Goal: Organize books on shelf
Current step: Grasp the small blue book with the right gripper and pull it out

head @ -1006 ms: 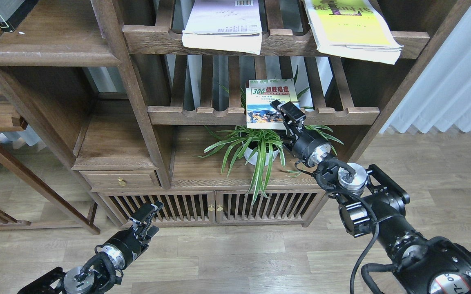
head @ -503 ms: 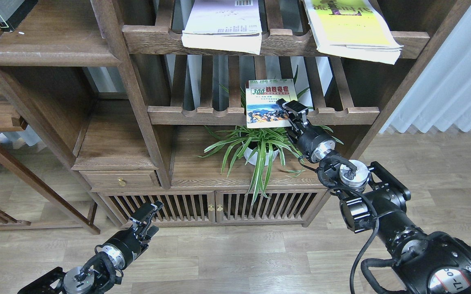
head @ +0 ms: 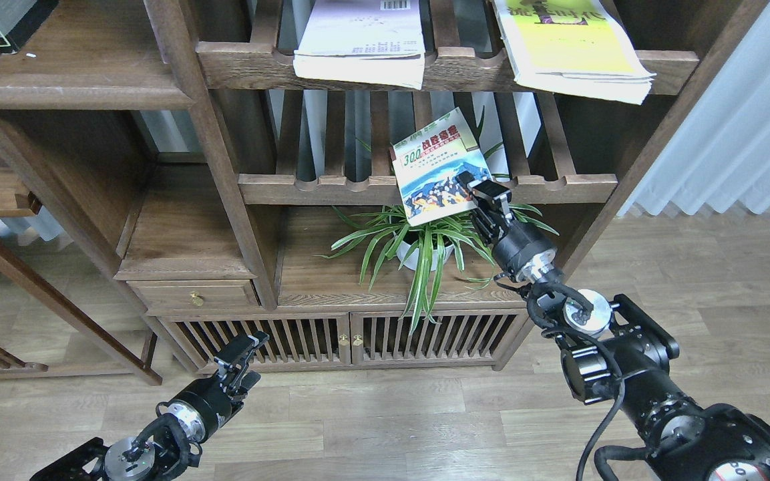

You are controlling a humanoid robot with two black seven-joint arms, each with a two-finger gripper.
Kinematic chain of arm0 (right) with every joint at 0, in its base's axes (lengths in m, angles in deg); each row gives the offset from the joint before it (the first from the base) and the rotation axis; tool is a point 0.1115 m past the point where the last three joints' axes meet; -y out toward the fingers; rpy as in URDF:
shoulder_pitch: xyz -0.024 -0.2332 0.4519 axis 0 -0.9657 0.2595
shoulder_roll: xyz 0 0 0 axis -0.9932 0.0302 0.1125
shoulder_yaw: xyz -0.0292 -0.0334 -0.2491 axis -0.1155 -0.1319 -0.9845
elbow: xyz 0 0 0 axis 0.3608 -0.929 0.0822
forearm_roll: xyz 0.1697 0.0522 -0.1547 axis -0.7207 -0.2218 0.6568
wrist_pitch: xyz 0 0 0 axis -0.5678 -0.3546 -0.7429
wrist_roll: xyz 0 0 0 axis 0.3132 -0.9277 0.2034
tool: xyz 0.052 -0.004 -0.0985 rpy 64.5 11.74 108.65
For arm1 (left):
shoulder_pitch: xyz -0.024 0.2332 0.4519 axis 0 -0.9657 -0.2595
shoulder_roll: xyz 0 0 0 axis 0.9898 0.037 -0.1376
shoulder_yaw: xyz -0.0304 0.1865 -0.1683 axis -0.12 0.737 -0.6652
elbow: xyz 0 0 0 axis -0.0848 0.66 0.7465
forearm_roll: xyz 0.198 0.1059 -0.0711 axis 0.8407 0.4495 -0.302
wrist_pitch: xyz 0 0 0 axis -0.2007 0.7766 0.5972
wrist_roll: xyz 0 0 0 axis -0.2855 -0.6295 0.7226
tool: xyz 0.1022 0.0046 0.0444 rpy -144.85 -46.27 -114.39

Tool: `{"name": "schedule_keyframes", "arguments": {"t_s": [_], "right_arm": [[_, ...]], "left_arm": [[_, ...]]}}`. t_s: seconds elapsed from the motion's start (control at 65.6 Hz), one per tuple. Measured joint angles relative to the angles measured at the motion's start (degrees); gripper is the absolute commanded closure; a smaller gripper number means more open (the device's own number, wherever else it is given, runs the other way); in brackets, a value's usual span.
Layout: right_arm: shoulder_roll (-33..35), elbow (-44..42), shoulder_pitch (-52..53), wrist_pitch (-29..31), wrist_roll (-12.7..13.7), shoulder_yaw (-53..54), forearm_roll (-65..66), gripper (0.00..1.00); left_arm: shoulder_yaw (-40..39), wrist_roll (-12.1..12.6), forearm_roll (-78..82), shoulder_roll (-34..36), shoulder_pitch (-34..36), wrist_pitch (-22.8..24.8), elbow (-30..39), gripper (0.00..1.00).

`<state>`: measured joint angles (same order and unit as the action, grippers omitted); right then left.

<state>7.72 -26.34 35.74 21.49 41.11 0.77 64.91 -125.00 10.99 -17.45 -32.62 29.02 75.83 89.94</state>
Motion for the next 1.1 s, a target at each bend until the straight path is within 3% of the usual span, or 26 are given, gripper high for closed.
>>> {"name": "schedule_keyframes", "arguments": {"t_s": [0.35,0.518,0.747,0.884,1.097], "right_arm": [[5.76,11.44,-9.89,0.0,6.09,-0.09,-4.47,0.97],[6.62,16.09,-14.23,-0.02,8.26,-0.48,-4.64,0.98],[6.51,22.54,-19.11,-0.03,8.98,-1.12,-4.61,0.97],[6.14,24.7,-21.36,-0.03,10.53,-1.82,-4.39,0.98],[6.08,26.44,-23.51,-0.04,10.75,-2.06,-4.47,0.98]], "left_arm": [[0.24,0.04,-0.19,0.0,0.38,0.0,0.74,0.0],[0.39,0.17,0.03,0.0,1.52,0.0,6.49,0.0],[2.02,0.35,0.14,0.0,2.6,0.0,13.04,0.0],[4.13,0.12,0.14,0.0,3.81,0.0,14.54,0.0],[5.34,0.01,0.14,0.0,4.76,0.0,16.11,0.0]]}}
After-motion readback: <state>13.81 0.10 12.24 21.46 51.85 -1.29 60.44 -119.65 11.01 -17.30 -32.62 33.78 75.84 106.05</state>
